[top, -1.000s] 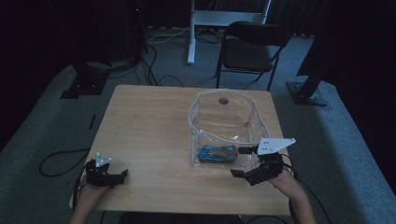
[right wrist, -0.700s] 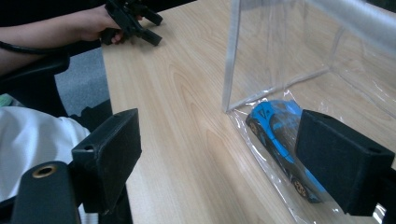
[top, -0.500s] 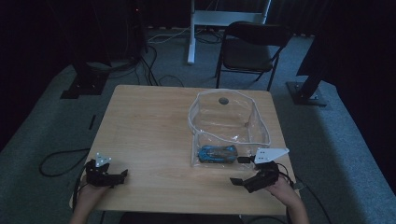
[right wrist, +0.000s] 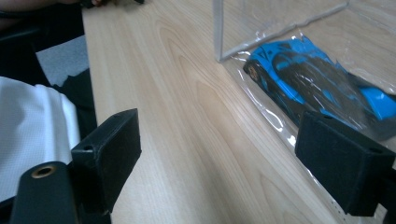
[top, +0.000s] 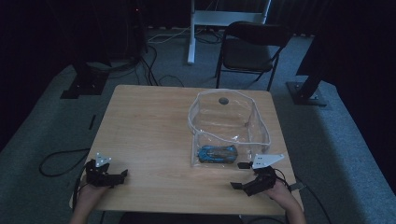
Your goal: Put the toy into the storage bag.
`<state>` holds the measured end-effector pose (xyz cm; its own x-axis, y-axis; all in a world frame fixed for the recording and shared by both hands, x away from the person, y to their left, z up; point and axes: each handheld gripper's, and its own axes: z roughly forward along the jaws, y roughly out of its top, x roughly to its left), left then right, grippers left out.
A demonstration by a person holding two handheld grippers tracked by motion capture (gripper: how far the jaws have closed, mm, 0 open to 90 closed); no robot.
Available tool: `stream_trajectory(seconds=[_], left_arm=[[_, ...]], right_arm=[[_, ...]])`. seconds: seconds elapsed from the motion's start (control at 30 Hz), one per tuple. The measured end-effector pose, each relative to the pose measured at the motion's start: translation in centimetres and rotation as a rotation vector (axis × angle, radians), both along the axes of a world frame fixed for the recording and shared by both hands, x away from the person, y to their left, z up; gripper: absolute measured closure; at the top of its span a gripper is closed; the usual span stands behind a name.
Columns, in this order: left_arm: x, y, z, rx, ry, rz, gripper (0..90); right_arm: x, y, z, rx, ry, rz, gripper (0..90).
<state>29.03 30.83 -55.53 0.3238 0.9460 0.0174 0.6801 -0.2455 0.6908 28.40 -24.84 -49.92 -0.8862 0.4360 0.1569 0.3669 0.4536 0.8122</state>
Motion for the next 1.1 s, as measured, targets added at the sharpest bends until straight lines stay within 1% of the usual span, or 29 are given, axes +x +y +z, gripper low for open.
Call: stream_trajectory(seconds=[0.07,0.13,0.2,0.3,0.4,0.47,0.57,0.63,0.73,0.9,0.97,1.1], left_arm=[[0.0,0.0,0.0,0.001,0.0,-0.001,0.2],[0.0,0.0,0.0,0.001,0.0,-0.001,0.2],[0.0,0.0,0.0,0.001,0.0,-0.001,0.2],[0.0,0.0,0.0,0.0,0.0,0.0,0.2],[0.0,0.0,0.0,0.0,0.0,0.001,0.2],[0.0,0.0,0.0,0.0,0.0,0.001,0.2],[0.0,0.0,0.0,0.0,0.0,0.001,0.2],[0.0,0.0,0.0,0.0,0.0,0.001,0.2],[0.0,0.0,0.0,0.0,0.0,0.001,0.2],[0.0,0.0,0.0,0.0,0.0,0.001,0.2],[0.0,0.0,0.0,0.0,0.0,0.002,0.2],[0.0,0.0,0.0,0.0,0.0,0.001,0.2]], right_arm=[[0.0,-0.1,-0.6,-0.005,0.004,-0.006,13.7],[0.0,-0.2,-1.3,-0.022,0.002,-0.01,14.0],[-0.1,-0.2,-1.9,-0.043,0.005,0.0,13.8],[-0.1,-0.2,-2.6,-0.072,0.021,0.009,13.9],[0.0,-0.3,-3.0,-0.068,0.025,0.014,13.9],[0.0,-0.3,-3.3,-0.078,0.026,0.015,13.9],[0.0,-0.4,-3.7,-0.104,0.03,0.008,13.9],[0.0,-0.5,-4.0,-0.111,0.033,0.002,13.9],[0.2,-0.9,-4.4,-0.121,0.041,-0.022,13.8],[0.5,-1.8,-5.0,-0.1,0.06,-0.053,13.8],[0.4,-1.9,-5.2,-0.118,0.062,-0.062,13.8],[0.4,-1.8,-5.5,-0.149,0.056,-0.064,13.4]])
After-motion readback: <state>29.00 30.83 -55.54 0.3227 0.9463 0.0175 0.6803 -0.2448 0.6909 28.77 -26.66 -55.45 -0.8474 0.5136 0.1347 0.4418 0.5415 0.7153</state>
